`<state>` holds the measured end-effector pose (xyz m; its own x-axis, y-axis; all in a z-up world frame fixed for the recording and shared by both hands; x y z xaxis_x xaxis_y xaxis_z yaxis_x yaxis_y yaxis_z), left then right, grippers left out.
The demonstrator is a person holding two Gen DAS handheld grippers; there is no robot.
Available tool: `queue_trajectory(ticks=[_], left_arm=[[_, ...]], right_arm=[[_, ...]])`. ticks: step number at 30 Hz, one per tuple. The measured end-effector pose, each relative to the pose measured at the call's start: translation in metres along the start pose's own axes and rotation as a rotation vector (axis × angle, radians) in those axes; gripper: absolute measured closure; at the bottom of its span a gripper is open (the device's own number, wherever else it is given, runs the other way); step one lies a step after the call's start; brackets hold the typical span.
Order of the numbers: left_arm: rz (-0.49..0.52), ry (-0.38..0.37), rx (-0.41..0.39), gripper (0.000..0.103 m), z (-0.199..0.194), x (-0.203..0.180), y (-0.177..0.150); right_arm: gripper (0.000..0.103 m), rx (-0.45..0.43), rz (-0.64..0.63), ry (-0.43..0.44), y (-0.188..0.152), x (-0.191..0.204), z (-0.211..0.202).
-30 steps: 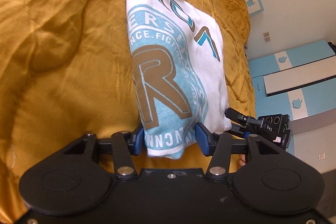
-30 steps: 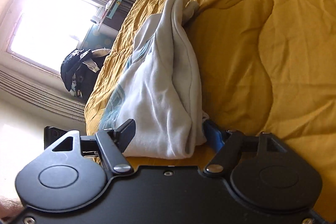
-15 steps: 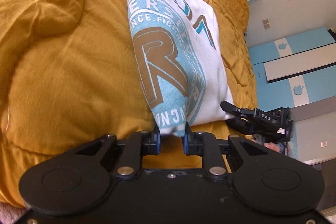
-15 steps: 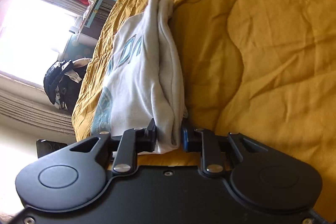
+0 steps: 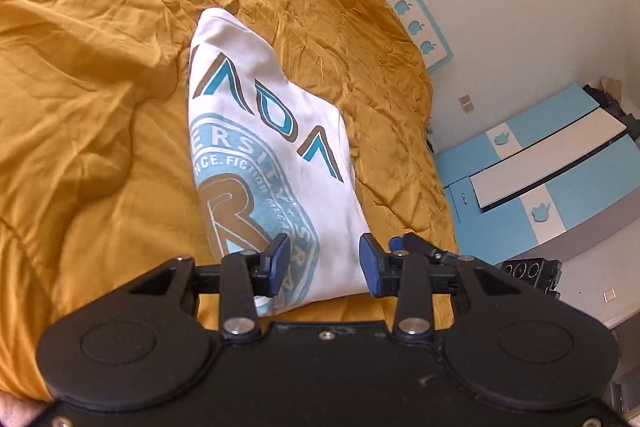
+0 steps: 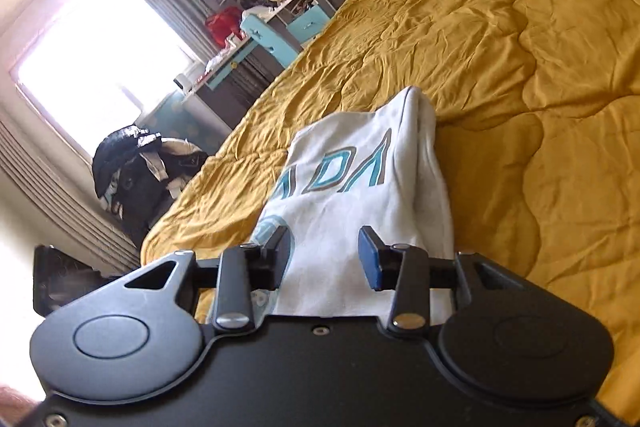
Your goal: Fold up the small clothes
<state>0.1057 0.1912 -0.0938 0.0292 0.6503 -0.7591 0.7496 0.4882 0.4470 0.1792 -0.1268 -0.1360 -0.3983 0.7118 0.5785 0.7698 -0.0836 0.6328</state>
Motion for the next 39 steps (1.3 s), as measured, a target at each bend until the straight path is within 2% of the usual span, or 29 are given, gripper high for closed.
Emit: queue_trajectory(ticks=[3,4,5,7,12,14,15,16,18,19,21,23,26,35,39], left_arm=[[-0.011,0.056,0.057,0.065,0.021,0.01,-0.012],[-0.017,0.078,0.067,0.065,0.028,0.017,-0.017],[-0.015,0.087,0.061,0.063,0.032,0.022,-0.022],[-0.007,0.095,0.034,0.063,0.036,0.029,-0.029],[-0.036,0.105,-0.002,0.063,0.03,0.02,-0.027],[-0.026,0.126,-0.006,0.06,0.027,0.007,-0.02],[-0.019,0.142,-0.014,0.058,0.023,0.001,-0.017],[0.006,0.175,-0.032,0.057,0.019,-0.009,-0.014],[0.088,0.254,-0.076,0.055,0.009,-0.032,-0.009],[0.135,0.303,-0.101,0.052,0.005,-0.044,-0.007],[0.218,0.405,-0.144,0.05,-0.002,-0.067,-0.005],[0.298,0.508,-0.18,0.047,-0.008,-0.087,-0.006],[0.366,0.616,-0.207,0.045,-0.011,-0.107,-0.013],[0.415,0.717,-0.204,0.045,-0.019,-0.125,-0.047],[0.393,0.721,-0.187,0.045,-0.021,-0.121,-0.058]], right_arm=[[0.063,0.038,-0.005,-0.101,-0.011,-0.009,0.017],[0.069,0.049,-0.003,-0.145,-0.018,-0.015,0.02],[0.07,0.055,0.015,-0.162,-0.023,-0.02,0.02],[0.074,0.048,0.055,-0.175,-0.028,-0.026,0.021],[0.073,0.031,0.057,-0.202,-0.031,-0.018,0.016],[0.063,0.024,0.056,-0.215,-0.028,-0.006,0.011],[0.05,0.015,0.06,-0.211,-0.027,0.0,0.008],[0.044,0.0,0.062,-0.208,-0.026,0.005,0.004],[0.043,-0.035,0.052,-0.22,-0.023,0.02,-0.006],[0.039,-0.053,0.041,-0.244,-0.023,0.028,-0.011],[0.031,-0.093,0.001,-0.312,-0.022,0.045,-0.02],[0.03,-0.137,-0.067,-0.403,-0.024,0.065,-0.028],[0.022,-0.168,-0.15,-0.509,-0.028,0.089,-0.036],[0.021,-0.176,-0.268,-0.598,-0.057,0.127,-0.05],[0.021,-0.167,-0.273,-0.6,-0.065,0.132,-0.053]])
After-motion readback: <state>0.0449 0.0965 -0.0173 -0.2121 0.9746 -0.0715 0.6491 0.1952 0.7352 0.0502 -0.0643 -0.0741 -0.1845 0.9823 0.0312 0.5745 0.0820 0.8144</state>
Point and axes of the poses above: each gripper's, at about its wrist camera, not at the fingertips, and z roughly the way its jaws point, x to its left, y to its top, the point moved 4 cm from there along z, roughly the way its jaws point, and after that the axes turned 2 degrees about z, right-handed, at the moved point
